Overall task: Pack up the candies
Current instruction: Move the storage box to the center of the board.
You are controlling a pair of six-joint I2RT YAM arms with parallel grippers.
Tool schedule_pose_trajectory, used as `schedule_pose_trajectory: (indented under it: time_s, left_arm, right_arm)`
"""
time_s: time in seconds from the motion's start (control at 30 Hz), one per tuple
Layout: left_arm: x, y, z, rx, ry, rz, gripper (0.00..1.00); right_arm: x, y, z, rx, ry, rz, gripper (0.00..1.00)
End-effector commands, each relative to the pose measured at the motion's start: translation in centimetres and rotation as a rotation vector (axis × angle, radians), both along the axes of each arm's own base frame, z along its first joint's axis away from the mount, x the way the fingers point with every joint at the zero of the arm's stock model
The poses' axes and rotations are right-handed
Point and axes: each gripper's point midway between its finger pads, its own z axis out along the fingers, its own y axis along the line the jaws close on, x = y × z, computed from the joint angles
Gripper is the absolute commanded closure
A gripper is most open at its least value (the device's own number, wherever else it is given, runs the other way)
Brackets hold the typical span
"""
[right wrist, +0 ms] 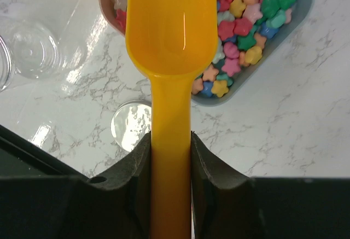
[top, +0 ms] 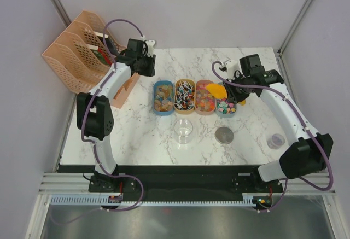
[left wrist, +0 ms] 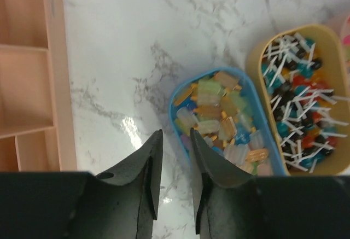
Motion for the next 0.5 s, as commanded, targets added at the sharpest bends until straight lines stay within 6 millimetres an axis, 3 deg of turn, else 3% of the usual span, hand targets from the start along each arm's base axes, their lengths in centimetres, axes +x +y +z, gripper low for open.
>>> schedule_pose_trajectory:
  time_s: [0.0,0.03,0.1,0.23,0.47]
  left_arm:
    - [-1.4,2.5,0.3,0.148,-0.046,-0.015,0.68]
    - [-1.7,2.4,-0.2,0.147,-0.032,-0.02,0.8]
    - [-2.8,2.2,-1.9,0.158,0.007,-0.049,0.96]
    - [-4.3,1.6,-4.3,0.178,0.059,-0.089,0.98]
    - [-7.0,1.8,-8.0,0.195,0.155,-0.096,0.98]
  right_arm:
    - [-2.7,-0.9,-1.3,0.005,0.147,-0.034,1.0]
    - [-2.9,-1.1,-1.7,0.011,0.164,-0.05,1.0]
    - [-3.7,-1.7,-2.6,0.039,0.21,-0.101,1.0]
    - [-4.5,-3.3,-3.3,0.084,0.263,-0.195,1.0]
    - [-5.1,-5.2,-2.7,0.083,0.258,-0.258,1.0]
